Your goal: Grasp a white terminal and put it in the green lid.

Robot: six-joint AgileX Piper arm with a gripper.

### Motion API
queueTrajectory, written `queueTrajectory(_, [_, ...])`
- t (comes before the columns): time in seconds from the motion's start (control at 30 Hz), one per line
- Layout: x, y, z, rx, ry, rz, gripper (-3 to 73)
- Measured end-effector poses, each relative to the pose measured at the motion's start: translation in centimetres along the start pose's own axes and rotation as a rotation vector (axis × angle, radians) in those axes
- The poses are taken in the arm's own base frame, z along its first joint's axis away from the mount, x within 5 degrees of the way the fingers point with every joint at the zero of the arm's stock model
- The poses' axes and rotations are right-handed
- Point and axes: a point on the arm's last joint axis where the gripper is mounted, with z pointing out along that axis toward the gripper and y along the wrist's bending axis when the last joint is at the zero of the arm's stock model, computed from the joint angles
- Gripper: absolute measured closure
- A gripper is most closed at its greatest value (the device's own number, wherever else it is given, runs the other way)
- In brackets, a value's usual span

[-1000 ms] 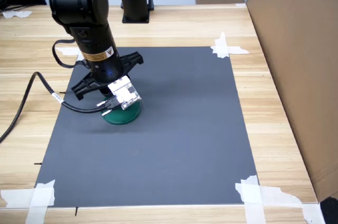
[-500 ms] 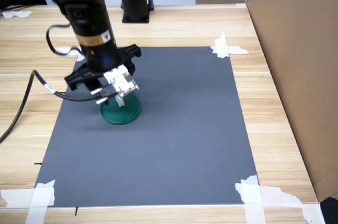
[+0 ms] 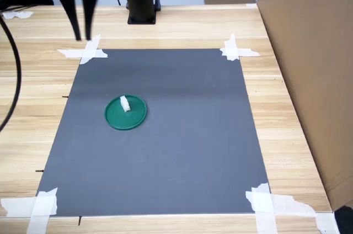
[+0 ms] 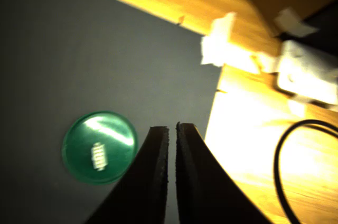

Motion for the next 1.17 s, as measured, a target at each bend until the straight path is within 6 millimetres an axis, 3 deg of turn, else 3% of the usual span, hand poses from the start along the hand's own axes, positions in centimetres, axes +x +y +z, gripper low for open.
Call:
queueTrajectory(0.07, [0.5,-0.4,-1.0,0.051,-0.045,0.023,69.5])
queueTrajectory(0.13, [2.4,-0.3,-3.1,0.134,-0.102,0.059,71.6])
queueTrajectory(0.23, [4.7,1.5,-5.2,0.150,-0.137,0.116,72.0])
queueTrajectory(0.33, [7.4,4.0,-7.0,0.131,-0.200,0.288,72.1])
queueTrajectory(0.47, [9.3,5.2,-7.0,0.129,-0.224,0.425,72.1])
queueTrajectory(0.53, [12.5,7.1,-7.0,0.174,-0.294,0.512,72.2])
queueTrajectory(0.83, [19.9,12.6,-8.1,0.175,-0.331,0.488,72.3])
queueTrajectory(1.07, [21.5,13.5,-8.8,0.245,-0.395,0.426,72.3])
queueTrajectory(1.17, [22.3,13.7,-8.0,0.262,-0.374,0.406,72.3])
